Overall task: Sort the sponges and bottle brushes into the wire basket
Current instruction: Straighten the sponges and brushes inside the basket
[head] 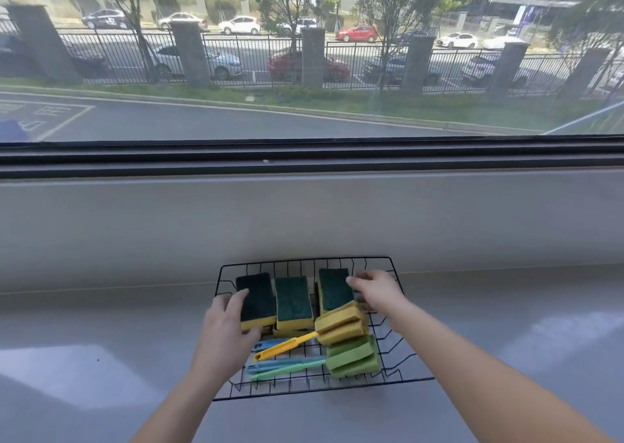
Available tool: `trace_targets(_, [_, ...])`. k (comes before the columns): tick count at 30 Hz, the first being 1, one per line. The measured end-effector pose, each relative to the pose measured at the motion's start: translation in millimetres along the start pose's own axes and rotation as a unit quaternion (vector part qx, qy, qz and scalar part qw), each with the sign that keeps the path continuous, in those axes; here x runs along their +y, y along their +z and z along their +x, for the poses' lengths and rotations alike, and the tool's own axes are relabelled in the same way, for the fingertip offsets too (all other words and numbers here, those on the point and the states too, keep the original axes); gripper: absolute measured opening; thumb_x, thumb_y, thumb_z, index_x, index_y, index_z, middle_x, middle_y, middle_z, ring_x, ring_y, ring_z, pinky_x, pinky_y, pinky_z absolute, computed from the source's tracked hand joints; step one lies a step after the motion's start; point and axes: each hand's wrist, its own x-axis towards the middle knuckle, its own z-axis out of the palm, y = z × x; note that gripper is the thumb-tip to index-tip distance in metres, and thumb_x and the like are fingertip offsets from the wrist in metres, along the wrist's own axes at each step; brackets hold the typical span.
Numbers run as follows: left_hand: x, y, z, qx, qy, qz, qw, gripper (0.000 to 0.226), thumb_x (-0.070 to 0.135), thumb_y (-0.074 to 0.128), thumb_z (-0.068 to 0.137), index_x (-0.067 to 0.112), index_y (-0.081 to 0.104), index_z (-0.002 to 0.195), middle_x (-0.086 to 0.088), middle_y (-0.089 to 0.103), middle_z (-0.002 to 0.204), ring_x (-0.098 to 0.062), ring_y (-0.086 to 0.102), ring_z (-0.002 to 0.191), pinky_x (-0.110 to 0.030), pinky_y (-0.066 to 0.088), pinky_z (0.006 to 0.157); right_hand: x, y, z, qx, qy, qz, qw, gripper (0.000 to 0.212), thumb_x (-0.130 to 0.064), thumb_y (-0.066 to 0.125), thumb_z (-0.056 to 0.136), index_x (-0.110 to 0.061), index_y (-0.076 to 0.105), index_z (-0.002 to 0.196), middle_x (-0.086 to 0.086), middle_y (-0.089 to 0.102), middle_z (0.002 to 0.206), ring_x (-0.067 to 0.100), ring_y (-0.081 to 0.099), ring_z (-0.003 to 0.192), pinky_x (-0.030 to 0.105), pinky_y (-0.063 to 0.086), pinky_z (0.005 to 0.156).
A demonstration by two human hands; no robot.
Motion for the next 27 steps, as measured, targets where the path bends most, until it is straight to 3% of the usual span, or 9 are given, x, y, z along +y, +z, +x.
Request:
trace_targets(4, [-6.7,7.7,8.8,-0.008,0.004,0.024,1.0,0.086,0.046,0.073,0.079,0.035,0.024,0.149,-0.003,0.035,0.14,-0.02,0.032,0.129,-0.034,0.042,0.1,-0.2,7.1,20.8,-0.028,0.02,-0.086,0.996,0.065,-0.051,0.067,0.089,-0.01,0.054,0.138,0.009,0.066,0.126,0.026,0.064,0.11,0.042,0.055,0.095])
trace_targets(9, [-1.5,17.6,25.9,0.005,0.068,0.126,0.99,0.097,0.067,0.066,0.071,0.048,0.01,0.148,-0.005,0.012,0.157,-0.03,0.007,0.145,-0.045,0.028,0.115,4.4,10.2,34.2,-0.095,0.054,-0.051,0.993,0.055,-0.048,0.076,0.083,-0.012,0.061,0.122,0.008,0.073,0.111,0.026,0.072,0.099,0.046,0.059,0.093])
trace_targets(13, [4.3,22.8,39.4,-0.022,0.126,0.192,0.973,0.093,0.067,0.067,0.071,0.052,0.013,0.145,-0.006,0.014,0.158,-0.032,0.006,0.145,-0.049,0.03,0.112,7.1,16.3,36.3,-0.128,0.042,0.042,0.99,0.04,-0.036,0.078,0.085,-0.016,0.063,0.116,0.007,0.076,0.104,0.023,0.076,0.091,0.04,0.063,0.084])
trace_targets(18, [2.6,27.9,43.4,-0.037,0.133,0.222,0.965,0.095,0.064,0.07,0.07,0.046,0.017,0.146,-0.004,0.014,0.159,-0.031,0.005,0.146,-0.05,0.027,0.113,8.5,23.4,37.9,-0.125,-0.003,0.031,0.992,0.019,-0.035,0.077,0.087,-0.027,0.06,0.092,-0.001,0.073,0.096,0.014,0.073,0.085,0.024,0.058,0.065])
trace_targets(23, [6.0,26.8,47.9,-0.033,0.173,0.265,0.948,0.094,0.063,0.07,0.069,0.042,0.021,0.146,-0.008,0.026,0.154,-0.033,0.015,0.144,-0.055,0.024,0.112,5.4,22.8,37.7,-0.132,0.006,-0.026,0.991,0.043,-0.048,0.075,0.085,-0.014,0.064,0.11,0.004,0.074,0.103,0.019,0.073,0.092,0.028,0.058,0.072])
trace_targets(27, [11.1,31.3,52.4,-0.044,0.212,0.283,0.934,0.094,0.062,0.065,0.065,0.038,0.023,0.145,-0.009,0.035,0.147,-0.034,0.022,0.14,-0.06,0.023,0.111,4.0,17.9,39.5,-0.132,0.008,-0.093,0.987,0.051,-0.058,0.072,0.083,-0.013,0.067,0.108,0.004,0.075,0.102,0.021,0.072,0.094,0.036,0.059,0.086])
